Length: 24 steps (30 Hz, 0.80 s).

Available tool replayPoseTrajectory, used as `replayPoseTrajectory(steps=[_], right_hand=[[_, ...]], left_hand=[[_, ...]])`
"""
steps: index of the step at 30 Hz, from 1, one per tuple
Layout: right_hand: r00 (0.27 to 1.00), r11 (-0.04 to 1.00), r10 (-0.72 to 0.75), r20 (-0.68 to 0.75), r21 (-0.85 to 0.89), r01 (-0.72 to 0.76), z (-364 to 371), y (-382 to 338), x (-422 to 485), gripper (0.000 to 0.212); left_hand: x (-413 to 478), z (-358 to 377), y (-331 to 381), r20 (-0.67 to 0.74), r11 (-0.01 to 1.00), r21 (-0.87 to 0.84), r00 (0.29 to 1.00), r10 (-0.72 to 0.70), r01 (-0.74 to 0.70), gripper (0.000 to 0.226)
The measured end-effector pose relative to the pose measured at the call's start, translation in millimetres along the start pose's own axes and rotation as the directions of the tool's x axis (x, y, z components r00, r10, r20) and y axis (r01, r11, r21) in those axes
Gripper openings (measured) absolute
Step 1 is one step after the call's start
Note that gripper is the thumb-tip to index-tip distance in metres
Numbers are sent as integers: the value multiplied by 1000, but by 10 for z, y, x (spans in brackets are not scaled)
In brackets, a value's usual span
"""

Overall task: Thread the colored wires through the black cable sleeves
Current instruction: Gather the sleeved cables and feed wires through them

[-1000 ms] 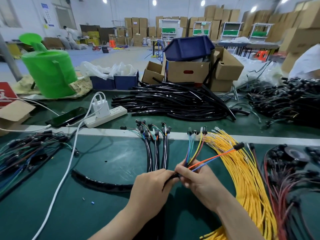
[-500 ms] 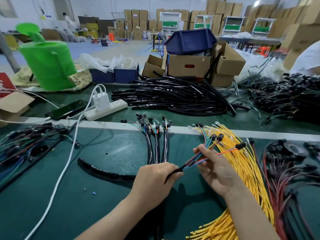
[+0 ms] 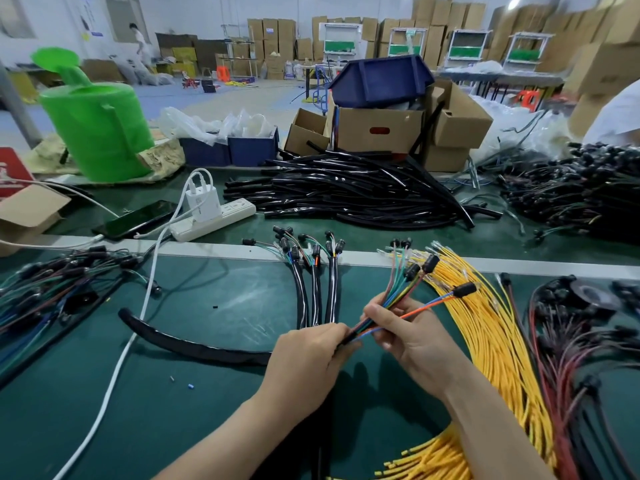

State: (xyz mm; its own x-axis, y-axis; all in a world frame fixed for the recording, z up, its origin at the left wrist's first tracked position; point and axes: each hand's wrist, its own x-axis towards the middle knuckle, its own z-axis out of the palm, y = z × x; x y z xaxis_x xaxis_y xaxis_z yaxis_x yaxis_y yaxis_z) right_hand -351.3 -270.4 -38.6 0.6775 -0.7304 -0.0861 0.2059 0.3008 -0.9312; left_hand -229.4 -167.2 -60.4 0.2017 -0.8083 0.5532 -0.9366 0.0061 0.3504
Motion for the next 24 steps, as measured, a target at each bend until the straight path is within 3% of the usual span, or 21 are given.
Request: replayPoseTrajectory(steps=[6,9,15,24], right_hand=[[1000,1000,1,-2,3,-1,-47,26,0,12],[999,997,-35,-25,61,37,-58,9,16,11],[964,946,-96,-246,280,165,-265,-160,28,9],[961,939,-109,-256,290,184,-292,-179,10,10]], left_hand=[[-20,31,-17,36,1000,25,999,-12,11,26],[-10,2,11,-14,999,-14,999,-39,39,24],[19,-36,-24,-67,984,56,984,-165,169,49],[22,-3,-29,-119,992,28,985,-123,127,39]])
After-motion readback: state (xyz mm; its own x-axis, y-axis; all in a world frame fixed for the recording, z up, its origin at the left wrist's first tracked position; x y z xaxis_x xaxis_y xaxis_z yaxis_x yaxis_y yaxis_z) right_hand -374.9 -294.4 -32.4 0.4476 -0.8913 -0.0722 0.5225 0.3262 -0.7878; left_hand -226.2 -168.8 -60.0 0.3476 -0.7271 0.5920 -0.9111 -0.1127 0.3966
